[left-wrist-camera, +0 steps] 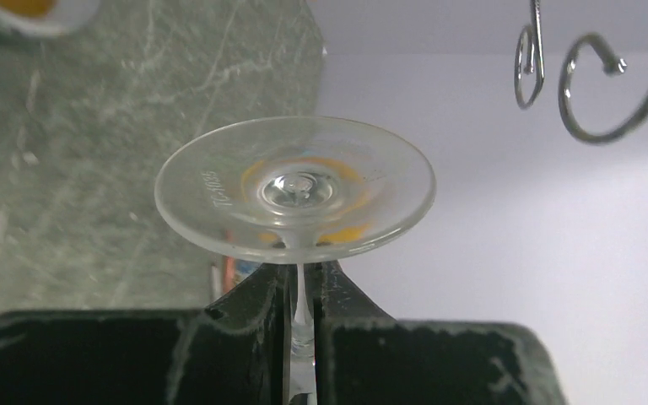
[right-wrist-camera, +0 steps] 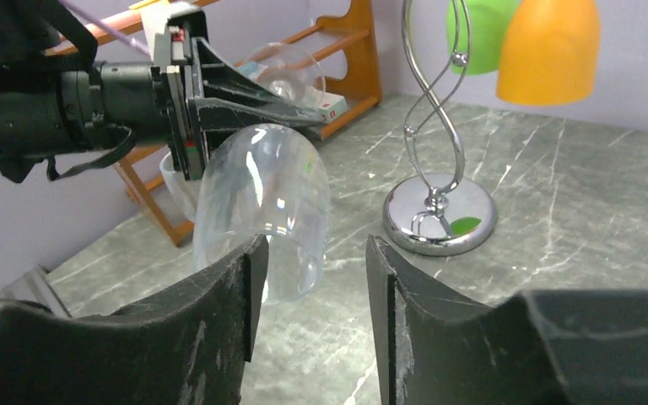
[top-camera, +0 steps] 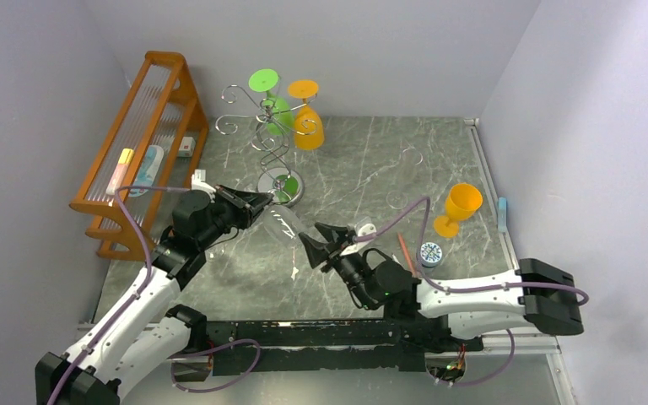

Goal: Place the wine glass upside down on the wine glass rack

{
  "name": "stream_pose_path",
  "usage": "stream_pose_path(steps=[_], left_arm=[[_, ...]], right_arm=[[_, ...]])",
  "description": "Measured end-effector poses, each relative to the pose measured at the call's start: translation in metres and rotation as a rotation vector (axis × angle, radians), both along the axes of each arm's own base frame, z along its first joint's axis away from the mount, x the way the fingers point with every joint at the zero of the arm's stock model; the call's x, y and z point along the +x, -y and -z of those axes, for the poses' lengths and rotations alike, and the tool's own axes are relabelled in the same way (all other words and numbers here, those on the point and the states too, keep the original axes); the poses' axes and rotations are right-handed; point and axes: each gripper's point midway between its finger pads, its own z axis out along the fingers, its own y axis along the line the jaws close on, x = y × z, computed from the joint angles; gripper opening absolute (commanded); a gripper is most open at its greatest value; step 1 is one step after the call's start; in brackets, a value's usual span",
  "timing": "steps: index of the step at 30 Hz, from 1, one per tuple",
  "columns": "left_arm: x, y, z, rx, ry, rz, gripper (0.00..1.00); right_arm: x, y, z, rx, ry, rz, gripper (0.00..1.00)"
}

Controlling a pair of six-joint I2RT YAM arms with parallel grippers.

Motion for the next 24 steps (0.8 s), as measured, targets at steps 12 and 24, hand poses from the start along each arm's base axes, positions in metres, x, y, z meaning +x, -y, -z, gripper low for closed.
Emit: stream_pose_path(steps=[12, 24], left_arm=[[-0.004, -0.003, -0.033, 0.474, 0.603, 0.152, 0.05], [-0.041, 0.025, -0.067, 0.624, 1.112, 0.399, 0.05]], right_arm=[[-0.037, 0.028, -0.018, 0.028, -0.058, -0.223, 0.68], [-0.028, -0.011, -0.117, 0.191, -0.159, -0.315, 0.76]])
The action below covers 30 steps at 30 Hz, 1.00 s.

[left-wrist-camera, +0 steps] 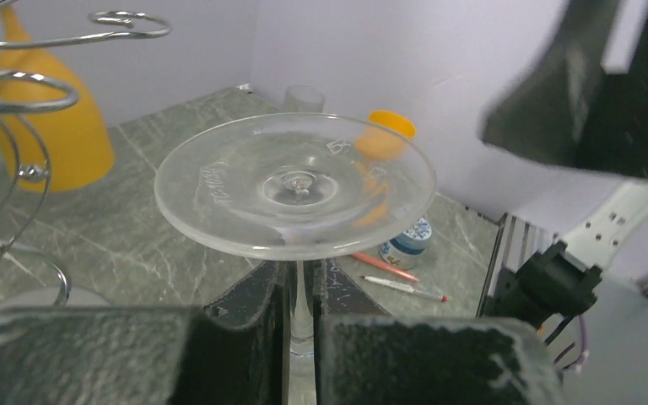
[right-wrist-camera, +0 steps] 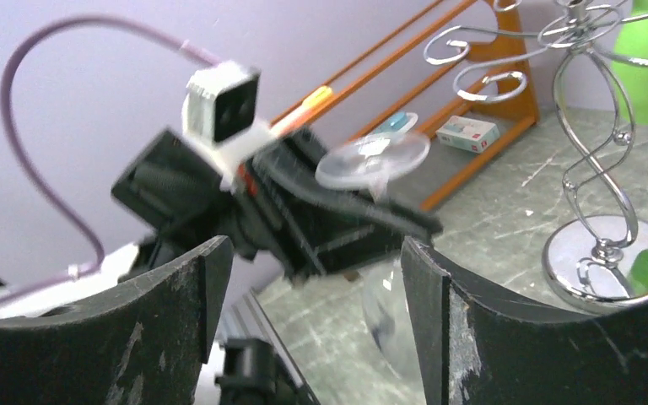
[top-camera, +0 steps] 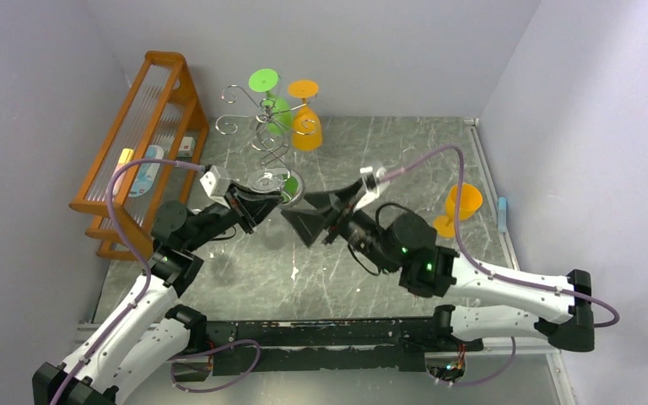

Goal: Place the wine glass upside down on the wine glass rack

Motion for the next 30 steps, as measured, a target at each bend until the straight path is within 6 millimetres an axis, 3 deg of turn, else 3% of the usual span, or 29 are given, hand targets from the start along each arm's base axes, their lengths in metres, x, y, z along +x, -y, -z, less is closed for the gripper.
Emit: stream_pose_path(steps=[4, 13, 20, 30], left_arm=[[-0.002, 0.008, 0.004, 0.067, 0.078, 0.06, 0.05], [-0.01, 0.017, 0.002, 0.144, 0.183, 0.152, 0.05], [-0.016, 0.019, -0.002, 0.161, 0.228, 0.188, 0.05], [-0.022, 0.022, 0.002, 0.179, 0.227, 0.238, 0.05]], right_arm=[[0.034, -0.01, -0.012, 0.056, -0.13, 0.019, 0.75], [0.062, -0.007, 0.018, 0.141, -0.457, 0.052, 0.69], [0.067, -0.01, 0.029, 0.18, -0.58, 0.026, 0.57], [0.06, -0.023, 0.022, 0.227, -0.65, -0.074, 0.32]])
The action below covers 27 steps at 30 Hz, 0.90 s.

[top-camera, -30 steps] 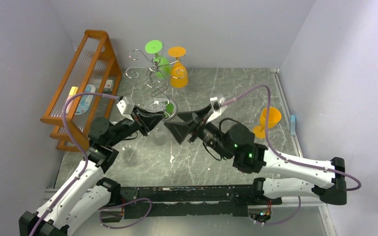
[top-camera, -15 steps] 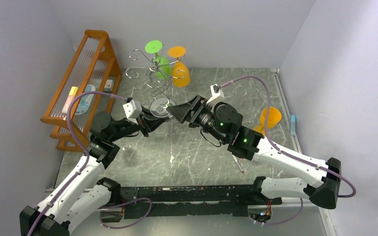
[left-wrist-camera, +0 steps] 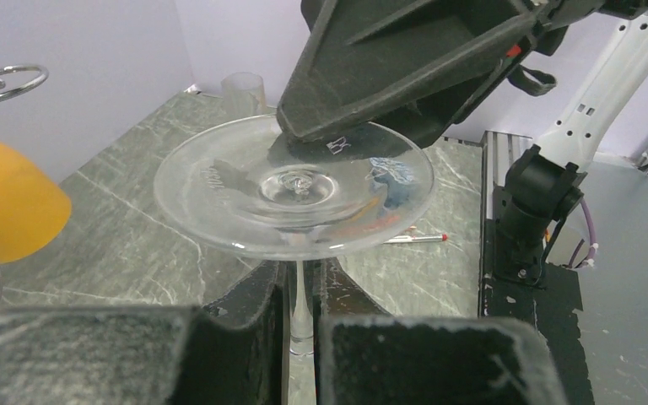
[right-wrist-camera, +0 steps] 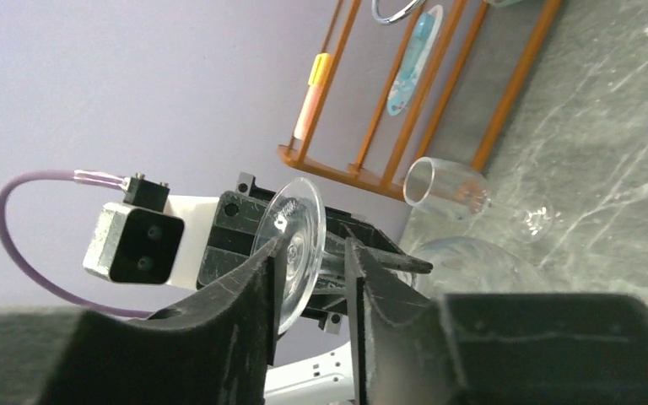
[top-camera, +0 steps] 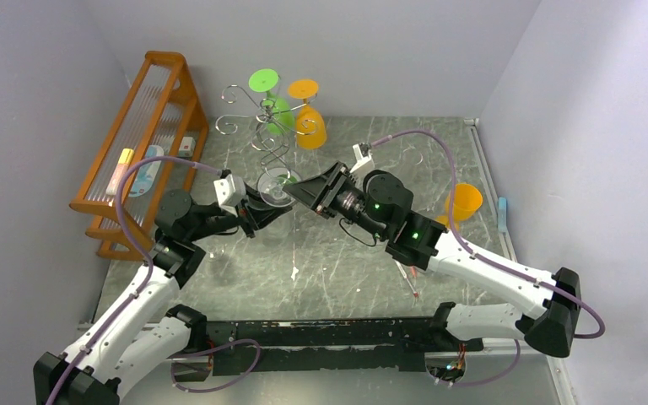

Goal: Place the wine glass upside down on the wine glass rack

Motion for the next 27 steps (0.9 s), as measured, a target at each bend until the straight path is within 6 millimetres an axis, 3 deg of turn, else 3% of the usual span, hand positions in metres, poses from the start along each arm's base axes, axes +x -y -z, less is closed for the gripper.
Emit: stream_pose_path(steps=[6, 12, 16, 20, 27], left_arm=[[-0.003, 0.001, 0.0, 0.005, 0.002, 0.017, 0.12], [-0.003, 0.002, -0.002, -0.001, 0.0, 0.016, 0.41], [-0.002, 0.001, -0.007, -0.02, -0.063, -0.002, 0.62], [-0.01, -0.003, -0.014, -0.05, -0.115, -0.008, 0.72], [-0.028, -0.01, -0.043, -0.211, -0.316, -0.011, 0.79]], right_arm=[[0.0, 0.002, -0.003, 0.064, -0.032, -0.01, 0.0], [-0.005, 0.006, -0.004, 0.108, -0.059, -0.018, 0.0], [0.007, 0.017, 0.0, 0.093, -0.046, 0.049, 0.0], [0.012, 0.025, 0.003, 0.087, -0.04, 0.095, 0.0], [0.015, 0.038, 0.012, 0.066, -0.019, 0.143, 0.0]])
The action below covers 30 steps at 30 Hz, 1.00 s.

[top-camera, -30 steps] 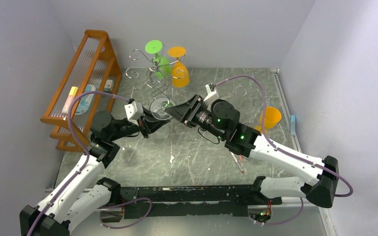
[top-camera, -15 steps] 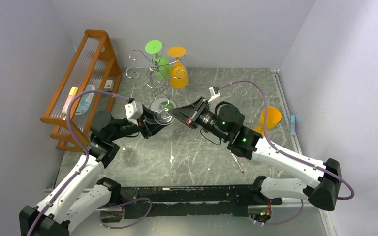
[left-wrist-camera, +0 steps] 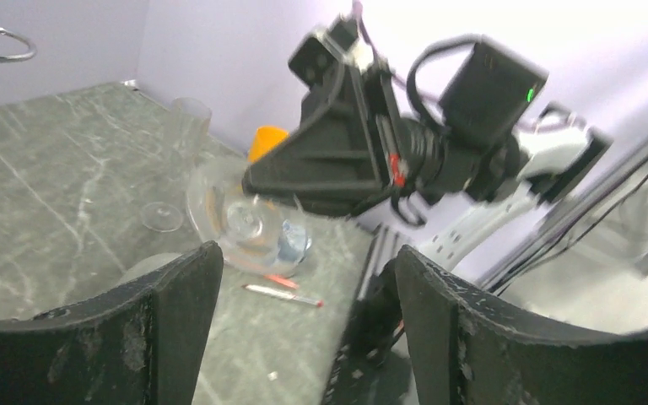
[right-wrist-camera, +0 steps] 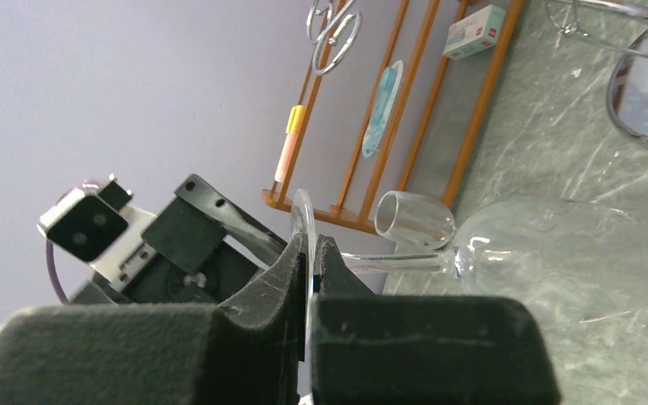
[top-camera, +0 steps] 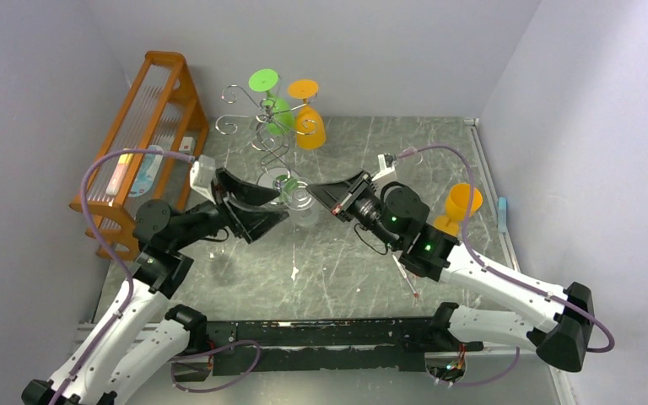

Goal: Place the wine glass upside down on the wine glass rack

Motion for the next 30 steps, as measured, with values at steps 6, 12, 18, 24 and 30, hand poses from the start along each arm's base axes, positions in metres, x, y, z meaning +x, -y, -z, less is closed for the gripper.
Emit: stream_pose_path(steps=[6, 12, 18, 24, 30], left_arm=[[0.025, -0.006, -0.039, -0.113, -0.324, -0.129, 0.77], [0.042, -0.001, -0.03, -0.106, -0.508, -0.163, 0.79], [0.047, 0.003, -0.001, -0.051, -0.622, -0.178, 0.73], [0.042, 0.015, 0.015, -0.04, -0.689, -0.086, 0.46], [0.04, 0.02, 0.019, -0.035, -0.719, -0.045, 0.08]], right_arm=[[-0.002, 0.009, 0.009, -0.028, 0.038, 0.013, 0.0], [-0.004, 0.011, 0.004, -0.032, 0.09, 0.007, 0.0], [-0.007, 0.013, -0.001, -0.016, 0.137, 0.003, 0.0], [-0.009, 0.01, -0.007, 0.001, 0.161, -0.015, 0.0], [-0.007, 0.007, -0.001, -0.016, 0.16, -0.019, 0.0]])
